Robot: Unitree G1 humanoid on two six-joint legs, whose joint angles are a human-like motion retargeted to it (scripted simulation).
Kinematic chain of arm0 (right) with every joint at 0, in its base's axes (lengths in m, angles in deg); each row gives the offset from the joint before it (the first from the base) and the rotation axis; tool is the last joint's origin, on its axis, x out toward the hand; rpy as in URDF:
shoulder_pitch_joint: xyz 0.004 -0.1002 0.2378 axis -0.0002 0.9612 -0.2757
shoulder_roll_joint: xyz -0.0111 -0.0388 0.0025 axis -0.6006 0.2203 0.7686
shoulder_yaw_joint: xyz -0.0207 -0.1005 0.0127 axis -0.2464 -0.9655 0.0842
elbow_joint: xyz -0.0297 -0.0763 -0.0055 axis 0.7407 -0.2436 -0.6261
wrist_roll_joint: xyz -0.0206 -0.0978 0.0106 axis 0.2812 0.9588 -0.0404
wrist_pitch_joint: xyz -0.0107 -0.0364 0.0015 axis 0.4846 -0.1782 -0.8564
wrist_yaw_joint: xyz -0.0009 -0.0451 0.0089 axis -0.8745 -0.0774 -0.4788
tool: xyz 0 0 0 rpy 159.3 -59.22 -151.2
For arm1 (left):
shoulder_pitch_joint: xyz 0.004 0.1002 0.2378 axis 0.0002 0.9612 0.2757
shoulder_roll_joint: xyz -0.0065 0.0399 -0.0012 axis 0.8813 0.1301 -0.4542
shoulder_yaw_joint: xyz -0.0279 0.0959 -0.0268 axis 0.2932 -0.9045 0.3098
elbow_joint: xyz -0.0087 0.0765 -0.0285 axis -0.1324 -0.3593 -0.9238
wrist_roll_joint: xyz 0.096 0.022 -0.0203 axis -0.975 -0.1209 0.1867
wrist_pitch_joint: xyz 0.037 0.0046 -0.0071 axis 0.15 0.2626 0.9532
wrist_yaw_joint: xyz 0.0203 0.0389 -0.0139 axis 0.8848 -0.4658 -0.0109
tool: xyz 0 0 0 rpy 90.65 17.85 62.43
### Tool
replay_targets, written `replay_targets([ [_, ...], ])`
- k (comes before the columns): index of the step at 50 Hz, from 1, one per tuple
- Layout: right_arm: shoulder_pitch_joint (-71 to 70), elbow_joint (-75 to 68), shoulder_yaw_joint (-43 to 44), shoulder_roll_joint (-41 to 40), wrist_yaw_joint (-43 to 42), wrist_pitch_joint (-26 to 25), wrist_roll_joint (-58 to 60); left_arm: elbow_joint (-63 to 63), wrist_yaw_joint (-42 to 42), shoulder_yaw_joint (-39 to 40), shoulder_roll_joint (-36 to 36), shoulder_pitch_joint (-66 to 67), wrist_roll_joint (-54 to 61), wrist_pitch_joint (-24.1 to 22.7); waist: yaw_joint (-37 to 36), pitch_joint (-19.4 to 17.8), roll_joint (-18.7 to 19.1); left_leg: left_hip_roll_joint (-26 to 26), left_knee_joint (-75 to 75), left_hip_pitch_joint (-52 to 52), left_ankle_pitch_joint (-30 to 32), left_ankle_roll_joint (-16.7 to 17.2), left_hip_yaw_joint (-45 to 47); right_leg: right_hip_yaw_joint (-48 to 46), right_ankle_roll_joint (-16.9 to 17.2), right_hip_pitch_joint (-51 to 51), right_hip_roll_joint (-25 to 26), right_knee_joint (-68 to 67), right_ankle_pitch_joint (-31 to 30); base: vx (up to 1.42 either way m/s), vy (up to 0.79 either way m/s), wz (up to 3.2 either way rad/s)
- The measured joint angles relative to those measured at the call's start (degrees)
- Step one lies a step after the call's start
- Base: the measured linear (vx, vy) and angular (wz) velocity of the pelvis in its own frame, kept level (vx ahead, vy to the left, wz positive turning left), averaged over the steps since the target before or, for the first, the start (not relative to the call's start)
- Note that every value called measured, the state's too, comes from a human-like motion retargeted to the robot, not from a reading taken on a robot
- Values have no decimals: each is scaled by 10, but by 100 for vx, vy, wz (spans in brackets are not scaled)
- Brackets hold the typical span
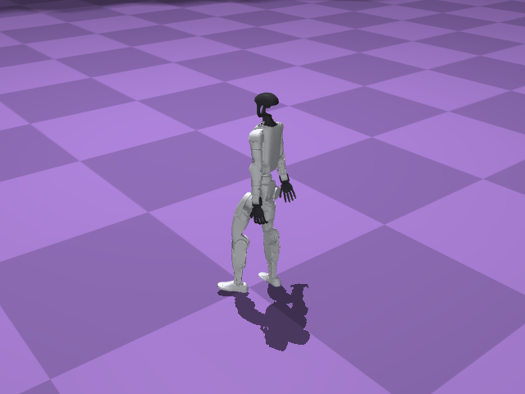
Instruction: Upper body actions
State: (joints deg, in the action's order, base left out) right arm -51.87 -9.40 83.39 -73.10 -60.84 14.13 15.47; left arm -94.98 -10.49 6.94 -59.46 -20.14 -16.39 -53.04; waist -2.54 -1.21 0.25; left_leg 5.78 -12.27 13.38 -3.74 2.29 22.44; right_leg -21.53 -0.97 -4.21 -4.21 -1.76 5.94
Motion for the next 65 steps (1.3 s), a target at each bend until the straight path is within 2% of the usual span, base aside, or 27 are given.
replay_targets([
  [3,-4,-12,0,11,0,-4,-15,2,7,-1,5,6,-2,-2,-30,-36,-4,8,11,96,-2,11,-6,-7,-9,-17,-15,-1,0,-16,-7,-6],
  [5,-9,-12,-7,14,0,-5,-22,6,3,3,7,10,3,3,-59,-64,-14,17,10,162,-2,4,-5,-9,-15,-27,-30,-3,0,-15,-10,-24],
  [8,-29,3,-23,9,-4,-10,-8,14,-2,23,2,21,28,8,-116,-122,-36,44,22,236,-3,-8,8,9,-23,-39,-60,-15,0,-17,-13,-86],
  [12,-54,68,-39,-2,8,-1,30,-8,-8,59,-19,39,66,7,-172,-208,-53,84,67,270,1,-16,35,47,-32,-69,-101,-37,7,-9,-7,-113],
  [14,-58,107,-56,-7,25,20,38,-32,-11,76,-27,54,72,12,-177,-228,-61,96,86,274,4,-19,36,59,-36,-79,-114,-49,14,8,2,-73],
  [17,-65,143,-81,-19,48,57,38,-64,-14,90,-33,75,72,25,-172,-232,-72,108,100,270,7,-18,39,72,-40,-82,-124,-66,23,7,3,-44],
  [20,-74,156,-91,-33,60,65,38,-74,-20,95,-37,84,59,33,-165,-221,-73,110,102,246,10,-18,38,78,-40,-77,-123,-77,29,1,1,-8],
  [22,-73,154,-90,-38,67,64,34,-70,-21,95,-36,82,49,33,-159,-200,-67,104,97,227,13,-17,35,77,-38,-69,-114,-79,33,3,4,27],
  [25,-59,141,-88,-42,73,62,33,-53,-19,92,-33,79,42,31,-144,-150,-57,91,73,194,23,-12,38,66,-33,-52,-98,-76,36,8,9,55],
  [30,-34,87,-84,-43,62,34,49,-21,-5,84,-19,65,50,30,-96,-56,-44,68,-7,119,88,-9,33,34,-26,-27,-72,-62,40,12,10,76],
  [35,3,47,-61,-32,46,19,64,15,15,70,-6,37,58,24,-39,16,-34,38,-85,36,108,-19,1,-1,-15,-13,-53,-44,44,18,10,89],
  [37,22,38,-53,-27,32,14,61,34,20,61,-5,30,56,17,-21,37,-34,25,-74,-7,116,-24,3,-8,-10,-11,-49,-34,42,20,13,89],
  [40,27,6,-32,-17,9,5,48,59,16,42,1,0,48,12,12,48,-19,13,-60,-42,121,-16,-35,-32,-5,-6,-30,-33,49,8,4,102],
  [42,30,-11,-23,-12,2,-2,35,77,12,26,4,-14,40,8,21,49,-6,1,-26,-67,143,12,-76,-43,-2,-7,-13,-28,50,12,11,67],
  [44,38,-12,-16,-8,3,-12,22,96,9,9,7,-25,30,5,22,46,4,0,11,-91,136,41,-76,-53,0,-7,1,-25,50,13,12,43],
  [46,44,-12,-13,-6,3,-18,14,115,9,-8,7,-28,21,1,19,44,10,-2,51,-106,123,43,-59,-59,5,-8,10,-22,49,19,15,34],
  [50,38,-12,-12,-7,-6,-13,17,137,6,-33,1,-23,10,-12,26,47,12,-11,89,-111,87,37,-51,-82,18,-8,11,-13,43,18,16,47],
  [55,12,17,-31,-22,2,6,18,120,-7,-33,-5,-6,-11,-19,23,47,1,-24,95,-109,29,7,-36,-97,38,-5,-7,-4,27,22,22,1],
  [60,-7,74,-51,-47,45,26,13,56,-3,4,-9,23,-21,-10,-2,63,-18,-39,100,-113,4,-8,-12,-97,60,10,-32,-5,12,29,27,-42],
  [65,-23,126,-75,-65,82,63,11,-30,-2,64,-3,37,20,14,-28,74,-40,-59,95,-111,-17,-23,-2,-104,81,26,-60,-26,6,25,27,-20],
])
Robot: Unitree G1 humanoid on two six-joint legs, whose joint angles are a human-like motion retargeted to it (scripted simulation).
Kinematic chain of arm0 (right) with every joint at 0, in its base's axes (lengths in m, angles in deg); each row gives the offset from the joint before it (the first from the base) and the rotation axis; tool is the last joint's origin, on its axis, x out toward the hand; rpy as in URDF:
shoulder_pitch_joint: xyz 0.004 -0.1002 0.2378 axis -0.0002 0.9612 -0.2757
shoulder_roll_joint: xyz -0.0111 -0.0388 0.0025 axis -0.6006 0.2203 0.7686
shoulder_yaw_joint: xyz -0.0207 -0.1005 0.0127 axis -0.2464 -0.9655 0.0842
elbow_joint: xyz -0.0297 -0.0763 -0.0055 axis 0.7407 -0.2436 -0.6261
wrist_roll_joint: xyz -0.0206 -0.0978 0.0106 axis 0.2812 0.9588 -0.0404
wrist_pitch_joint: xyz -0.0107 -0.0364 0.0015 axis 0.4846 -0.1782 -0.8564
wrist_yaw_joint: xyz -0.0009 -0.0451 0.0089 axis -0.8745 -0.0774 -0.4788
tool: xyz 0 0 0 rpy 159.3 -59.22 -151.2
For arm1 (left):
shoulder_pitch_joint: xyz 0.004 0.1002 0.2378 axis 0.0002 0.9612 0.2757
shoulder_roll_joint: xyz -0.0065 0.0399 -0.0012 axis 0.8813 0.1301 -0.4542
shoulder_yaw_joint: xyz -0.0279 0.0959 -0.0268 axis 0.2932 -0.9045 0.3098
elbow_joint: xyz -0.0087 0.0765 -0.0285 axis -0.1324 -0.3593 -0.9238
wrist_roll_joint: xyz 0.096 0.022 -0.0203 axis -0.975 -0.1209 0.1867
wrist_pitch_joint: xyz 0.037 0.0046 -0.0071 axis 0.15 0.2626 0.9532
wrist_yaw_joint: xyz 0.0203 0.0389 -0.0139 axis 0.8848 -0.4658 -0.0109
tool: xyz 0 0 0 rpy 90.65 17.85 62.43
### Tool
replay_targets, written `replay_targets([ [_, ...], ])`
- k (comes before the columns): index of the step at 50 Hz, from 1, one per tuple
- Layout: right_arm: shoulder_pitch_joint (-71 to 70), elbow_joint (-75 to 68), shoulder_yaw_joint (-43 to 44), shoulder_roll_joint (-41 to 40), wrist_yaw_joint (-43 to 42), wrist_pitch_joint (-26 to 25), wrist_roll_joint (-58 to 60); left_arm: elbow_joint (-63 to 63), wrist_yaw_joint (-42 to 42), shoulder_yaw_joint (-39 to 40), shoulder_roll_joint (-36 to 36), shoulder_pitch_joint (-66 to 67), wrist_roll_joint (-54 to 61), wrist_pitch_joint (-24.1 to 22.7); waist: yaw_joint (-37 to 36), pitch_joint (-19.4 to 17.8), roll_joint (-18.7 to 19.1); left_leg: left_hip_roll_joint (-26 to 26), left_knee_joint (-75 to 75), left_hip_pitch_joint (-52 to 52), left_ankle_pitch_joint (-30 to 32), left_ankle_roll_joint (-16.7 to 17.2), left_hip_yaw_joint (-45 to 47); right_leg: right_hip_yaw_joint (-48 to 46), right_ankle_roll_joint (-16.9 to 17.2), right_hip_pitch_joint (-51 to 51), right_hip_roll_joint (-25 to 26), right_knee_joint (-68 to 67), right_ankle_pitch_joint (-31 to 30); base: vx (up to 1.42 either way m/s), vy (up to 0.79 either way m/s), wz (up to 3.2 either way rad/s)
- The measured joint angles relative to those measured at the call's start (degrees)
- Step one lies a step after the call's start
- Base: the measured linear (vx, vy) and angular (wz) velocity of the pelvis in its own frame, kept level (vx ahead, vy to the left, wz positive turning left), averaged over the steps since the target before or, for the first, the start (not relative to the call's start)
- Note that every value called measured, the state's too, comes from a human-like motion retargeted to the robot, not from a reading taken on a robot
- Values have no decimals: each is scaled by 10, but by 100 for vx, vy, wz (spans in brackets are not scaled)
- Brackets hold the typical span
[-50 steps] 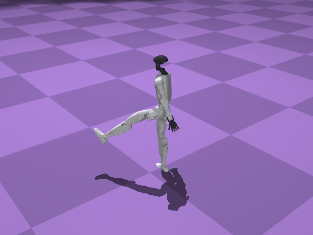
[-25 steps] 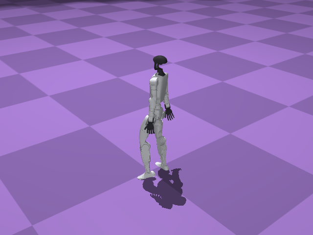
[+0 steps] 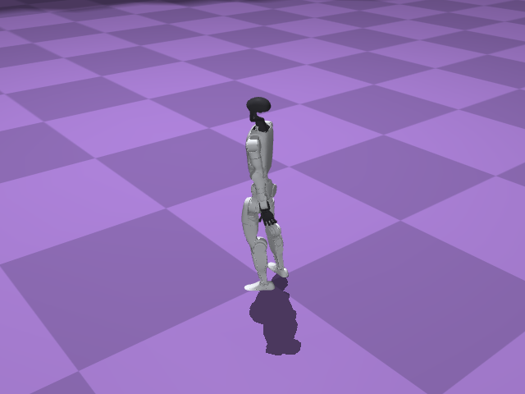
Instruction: Upper body actions
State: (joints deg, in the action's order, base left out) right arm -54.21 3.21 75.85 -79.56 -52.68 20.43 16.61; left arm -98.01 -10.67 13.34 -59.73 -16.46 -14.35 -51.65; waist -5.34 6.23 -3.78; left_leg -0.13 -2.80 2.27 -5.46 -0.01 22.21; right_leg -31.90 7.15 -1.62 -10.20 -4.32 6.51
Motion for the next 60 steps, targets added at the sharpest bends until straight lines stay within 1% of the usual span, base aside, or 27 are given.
replay_targets([
  [3,-7,10,-10,1,-6,21,50,-35,-6,30,7,5,34,18,-4,23,-8,-8,-9,17,-10,-5,-12,0,-1,19,-12,-35,-5,27,35,7],
  [5,-5,14,-22,7,-28,34,91,-43,-17,31,16,7,55,22,-8,40,-1,3,-14,29,-14,-7,-18,21,-26,45,-12,-88,-14,21,13,20],
  [6,-2,13,-25,13,-49,41,115,-42,-22,24,21,5,53,22,0,41,10,13,-16,30,-13,-9,-30,33,-54,61,-4,-126,-11,27,33,72],
  [7,2,12,-27,20,-72,45,138,-41,-26,16,25,-1,50,23,7,38,19,21,-19,31,-13,-11,-43,42,-73,75,3,-158,-8,24,33,108],
  [9,11,4,-22,31,-126,45,177,-35,-24,-10,34,-23,39,25,24,21,25,24,-28,27,-13,-18,-72,45,-74,97,11,-187,-2,12,11,126],
  [10,17,-2,-17,36,-152,41,191,-32,-21,-23,38,-37,33,26,38,11,26,22,-34,26,-14,-23,-89,46,-72,109,16,-189,-1,11,6,120],
  [12,32,-20,0,43,-185,31,194,-17,-17,-47,43,-62,22,22,51,-8,27,20,-41,19,-15,-33,-103,39,-91,155,21,-171,8,9,1,82],
  [15,55,-45,41,55,-190,15,165,16,-21,-88,35,-97,30,11,84,-46,42,25,-49,11,-11,-46,-122,2,-125,243,19,-110,17,-5,4,62],
  [18,61,-73,75,65,-158,2,78,49,-22,-108,24,-137,47,0,149,-103,73,47,-55,9,-2,-52,-151,40,-163,359,28,-56,23,-22,6,76],
  [21,56,-102,103,72,-112,-10,-34,83,-19,-117,17,-175,61,-12,215,-170,119,91,-77,21,0,-56,-184,59,-202,463,20,-28,14,-25,6,74],
  [23,57,-120,121,75,-90,-12,-97,102,-18,-123,14,-193,66,-19,246,-209,144,115,-95,28,-5,-62,-200,72,-219,518,10,-21,5,-15,14,54],
  [24,59,-129,129,76,-84,-14,-120,108,-17,-126,12,-201,66,-21,259,-222,156,122,-102,32,-7,-66,-208,83,-222,542,0,-23,3,-7,22,55],
  [26,70,-138,140,77,-79,-19,-151,114,-12,-132,8,-210,65,-21,278,-236,173,130,-112,38,-10,-73,-220,103,-222,579,-21,-31,4,3,21,46],
  [28,84,-139,149,73,-83,-25,-157,111,-7,-133,3,-215,61,-19,283,-238,183,134,-119,40,-14,-77,-225,114,-222,597,-36,-40,5,13,11,22],
  [30,95,-139,159,66,-87,-26,-144,105,-5,-136,-3,-212,57,-19,279,-231,189,137,-124,40,-18,-77,-228,107,-222,592,-41,-44,7,16,-1,10],
  [33,103,-128,167,53,-81,-20,-118,100,-7,-141,-12,-194,57,-25,263,-217,185,138,-136,40,-29,-69,-226,88,-222,541,-27,-35,1,13,-7,-7],
  [35,112,-107,160,45,-80,-19,-105,99,-6,-140,-18,-170,56,-29,257,-200,174,131,-133,35,-32,-63,-221,79,-220,494,-11,-34,-8,13,-8,-22],
  [37,102,-84,150,48,-63,-37,-79,83,-17,-125,-14,-158,45,-30,245,-177,156,108,-145,42,-46,-65,-208,74,-205,444,-3,-36,-20,17,-1,-38],
  [40,93,-63,132,56,-61,-39,-48,57,-24,-106,-8,-127,14,-26,211,-126,124,66,-134,46,-50,-67,-183,68,-181,367,1,-62,-33,24,-4,-48],
  [42,83,-48,121,61,-69,-42,-32,37,-18,-93,-2,-108,-1,-17,181,-104,102,44,-124,48,-47,-65,-169,70,-161,310,3,-82,-52,16,-11,-46],
  [44,70,-28,113,65,-78,-41,-14,15,-11,-80,8,-92,-6,-7,153,-91,83,28,-114,50,-43,-60,-157,84,-138,256,7,-97,-72,5,-14,-40],
  [48,45,20,87,74,-91,-23,34,-22,-11,-45,30,-61,-1,11,107,-81,48,7,-102,52,-42,-53,-131,101,-99,158,17,-90,-85,1,-18,-51],
  [51,29,55,65,80,-100,-6,70,-32,-16,-27,38,-35,10,18,73,-82,29,0,-96,49,-45,-50,-101,90,-84,104,17,-62,-87,-3,-17,-79],
  [56,11,84,36,84,-114,9,100,-30,-18,-7,29,-16,38,26,41,-88,17,-1,-87,45,-47,-46,-64,86,-61,48,11,-22,-95,-10,-12,-62],
  [60,11,80,27,80,-97,10,96,-14,-24,4,11,-26,50,21,24,-87,15,6,-76,44,-42,-40,-48,72,-42,29,-6,-9,-119,-14,-16,-40],
])
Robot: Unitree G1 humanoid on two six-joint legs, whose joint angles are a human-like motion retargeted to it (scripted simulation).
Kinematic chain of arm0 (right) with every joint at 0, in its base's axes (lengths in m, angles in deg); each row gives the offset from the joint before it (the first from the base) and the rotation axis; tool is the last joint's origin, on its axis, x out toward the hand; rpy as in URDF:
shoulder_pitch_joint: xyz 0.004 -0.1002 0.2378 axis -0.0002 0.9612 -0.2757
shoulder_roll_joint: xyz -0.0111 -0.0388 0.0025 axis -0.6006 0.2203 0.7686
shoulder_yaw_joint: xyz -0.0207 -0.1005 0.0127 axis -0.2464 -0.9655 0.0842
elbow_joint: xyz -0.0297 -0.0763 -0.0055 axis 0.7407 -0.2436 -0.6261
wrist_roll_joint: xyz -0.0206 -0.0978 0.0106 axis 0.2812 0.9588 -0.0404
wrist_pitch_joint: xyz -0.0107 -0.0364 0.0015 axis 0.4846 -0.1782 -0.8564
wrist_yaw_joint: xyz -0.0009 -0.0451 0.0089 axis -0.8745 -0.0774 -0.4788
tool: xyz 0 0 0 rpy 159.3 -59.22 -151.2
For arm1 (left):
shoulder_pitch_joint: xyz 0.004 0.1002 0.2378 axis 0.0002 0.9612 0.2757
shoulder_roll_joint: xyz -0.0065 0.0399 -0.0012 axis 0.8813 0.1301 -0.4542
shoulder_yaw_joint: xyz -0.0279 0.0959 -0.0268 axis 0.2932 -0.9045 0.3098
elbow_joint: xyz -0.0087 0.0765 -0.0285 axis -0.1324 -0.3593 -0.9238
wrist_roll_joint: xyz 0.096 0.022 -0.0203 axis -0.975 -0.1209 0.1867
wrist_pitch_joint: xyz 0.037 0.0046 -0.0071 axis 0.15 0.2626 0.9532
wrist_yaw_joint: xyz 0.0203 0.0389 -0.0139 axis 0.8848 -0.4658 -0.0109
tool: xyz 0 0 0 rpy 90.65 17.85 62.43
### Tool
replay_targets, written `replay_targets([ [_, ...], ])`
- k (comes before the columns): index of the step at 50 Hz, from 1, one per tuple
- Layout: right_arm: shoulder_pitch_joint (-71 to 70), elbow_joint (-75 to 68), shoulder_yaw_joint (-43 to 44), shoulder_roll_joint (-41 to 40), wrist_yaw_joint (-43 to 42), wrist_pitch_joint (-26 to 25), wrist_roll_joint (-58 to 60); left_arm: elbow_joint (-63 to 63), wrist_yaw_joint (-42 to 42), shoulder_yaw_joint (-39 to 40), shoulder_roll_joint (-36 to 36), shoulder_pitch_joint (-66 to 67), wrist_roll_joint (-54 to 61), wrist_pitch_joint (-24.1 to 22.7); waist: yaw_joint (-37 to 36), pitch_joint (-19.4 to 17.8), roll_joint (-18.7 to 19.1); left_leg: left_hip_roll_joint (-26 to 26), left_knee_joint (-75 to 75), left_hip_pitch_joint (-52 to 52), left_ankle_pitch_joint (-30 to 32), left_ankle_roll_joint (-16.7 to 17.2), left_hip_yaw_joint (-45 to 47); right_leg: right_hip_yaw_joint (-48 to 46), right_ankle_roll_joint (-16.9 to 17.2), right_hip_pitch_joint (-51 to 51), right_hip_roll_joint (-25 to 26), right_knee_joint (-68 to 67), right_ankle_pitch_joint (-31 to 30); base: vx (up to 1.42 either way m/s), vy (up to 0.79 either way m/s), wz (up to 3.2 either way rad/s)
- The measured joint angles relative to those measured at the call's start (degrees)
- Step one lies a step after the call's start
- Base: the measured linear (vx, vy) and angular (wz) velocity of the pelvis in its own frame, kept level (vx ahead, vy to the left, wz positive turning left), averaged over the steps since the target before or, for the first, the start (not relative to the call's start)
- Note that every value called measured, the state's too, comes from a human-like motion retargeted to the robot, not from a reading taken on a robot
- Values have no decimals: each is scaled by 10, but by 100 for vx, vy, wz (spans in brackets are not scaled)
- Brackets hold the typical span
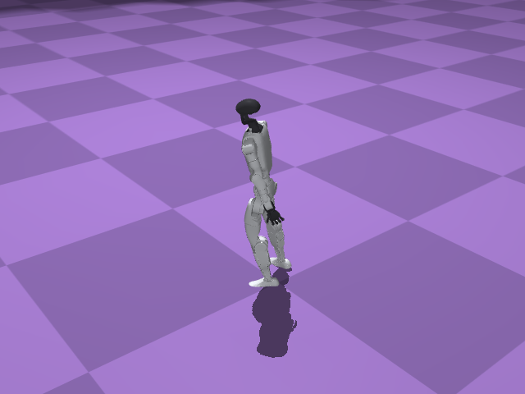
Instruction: Upper body actions
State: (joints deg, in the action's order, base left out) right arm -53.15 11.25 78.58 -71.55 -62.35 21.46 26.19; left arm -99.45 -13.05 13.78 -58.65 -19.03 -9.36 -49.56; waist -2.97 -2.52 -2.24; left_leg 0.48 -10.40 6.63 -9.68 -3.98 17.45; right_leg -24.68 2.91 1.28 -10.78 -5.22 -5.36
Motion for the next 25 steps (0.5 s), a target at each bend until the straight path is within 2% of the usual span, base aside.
replay_targets([
  [3,7,-11,-4,-7,13,-3,-7,15,-3,3,-15,-12,7,-12,-11,1,-2,7,6,0,3,6,12,-8,2,-4,-9,2,-13,-16,-17,-33],
  [7,17,-32,-9,-15,28,-11,-7,30,-3,-6,-26,-29,13,-24,-12,2,-10,7,9,1,7,16,16,19,34,1,-14,8,-16,-17,-20,-5],
  [10,25,-47,-11,-19,40,-19,5,38,8,-15,-29,-38,13,-34,-13,4,-16,5,18,-2,13,25,20,33,74,6,-20,6,4,-13,-12,-7],
  [12,30,-54,-11,-20,44,-23,18,44,21,-20,-31,-40,15,-40,-16,7,-18,9,26,-5,19,34,26,23,84,7,-21,8,25,-27,-37,-20],
  [17,39,-68,2,-18,41,-33,31,50,36,-25,-34,-39,22,-46,-15,17,-9,27,40,-11,32,53,35,-15,66,2,-7,21,77,-12,-12,-18],
  [25,48,-76,59,-13,39,-41,-40,45,44,-37,-44,-35,23,-44,-5,31,8,50,49,-2,57,77,33,-12,50,9,13,39,79,-20,-26,2],
])
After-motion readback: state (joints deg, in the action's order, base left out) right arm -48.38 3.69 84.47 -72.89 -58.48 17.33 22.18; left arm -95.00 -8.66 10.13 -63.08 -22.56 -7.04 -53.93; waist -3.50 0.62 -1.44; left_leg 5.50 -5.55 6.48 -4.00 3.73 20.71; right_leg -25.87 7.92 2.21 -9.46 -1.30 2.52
